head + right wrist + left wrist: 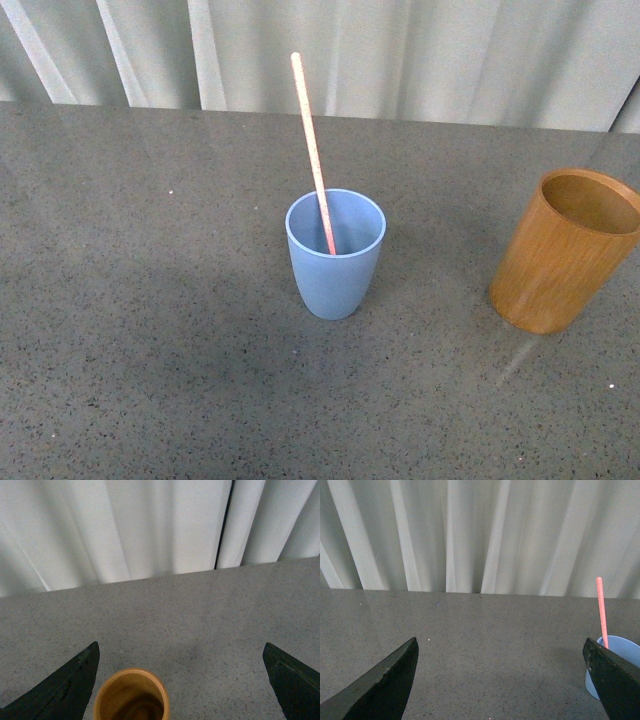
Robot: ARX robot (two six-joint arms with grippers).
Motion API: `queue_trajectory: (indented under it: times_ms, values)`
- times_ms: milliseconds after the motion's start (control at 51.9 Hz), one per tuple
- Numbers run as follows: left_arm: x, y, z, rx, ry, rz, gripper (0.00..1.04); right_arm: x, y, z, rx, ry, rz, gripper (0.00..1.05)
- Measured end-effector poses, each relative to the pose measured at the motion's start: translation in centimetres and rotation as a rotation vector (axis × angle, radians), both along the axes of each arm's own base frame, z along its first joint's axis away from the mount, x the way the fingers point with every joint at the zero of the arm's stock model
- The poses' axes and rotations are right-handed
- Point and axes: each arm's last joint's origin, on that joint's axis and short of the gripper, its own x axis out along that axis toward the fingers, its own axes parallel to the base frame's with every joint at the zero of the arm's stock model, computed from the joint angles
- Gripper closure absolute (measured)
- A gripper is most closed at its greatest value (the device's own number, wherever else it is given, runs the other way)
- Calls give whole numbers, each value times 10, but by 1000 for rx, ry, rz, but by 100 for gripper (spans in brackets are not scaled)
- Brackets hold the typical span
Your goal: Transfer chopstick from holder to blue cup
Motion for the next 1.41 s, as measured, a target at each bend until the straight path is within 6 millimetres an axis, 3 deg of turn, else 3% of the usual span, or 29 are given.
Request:
queue_trajectory:
  times_ms: [96, 154, 289, 424, 559, 1003, 1408]
  values:
    - [0, 0, 0, 0, 0, 0, 7, 1, 0, -3, -4, -10, 30, 12]
    - [0, 0, 0, 0, 0, 3, 7, -1, -2, -8, -8, -110, 117, 20]
    - [0, 0, 0, 0, 0, 2, 7, -28, -16, -16, -51, -288, 165, 51]
    - [0, 0, 0, 0, 0, 1, 7, -45, -25, -25, -65, -285, 160, 74]
    - [0, 0, 0, 0, 0, 2, 7, -63, -32, -32, -68, -284, 164, 104]
    - [0, 0, 0, 0, 0, 1, 7, -94, -47, -47, -72, -296, 158, 104]
    - [0, 0, 0, 0, 0, 1, 7, -109, -47, -41, -73, -312, 158, 104]
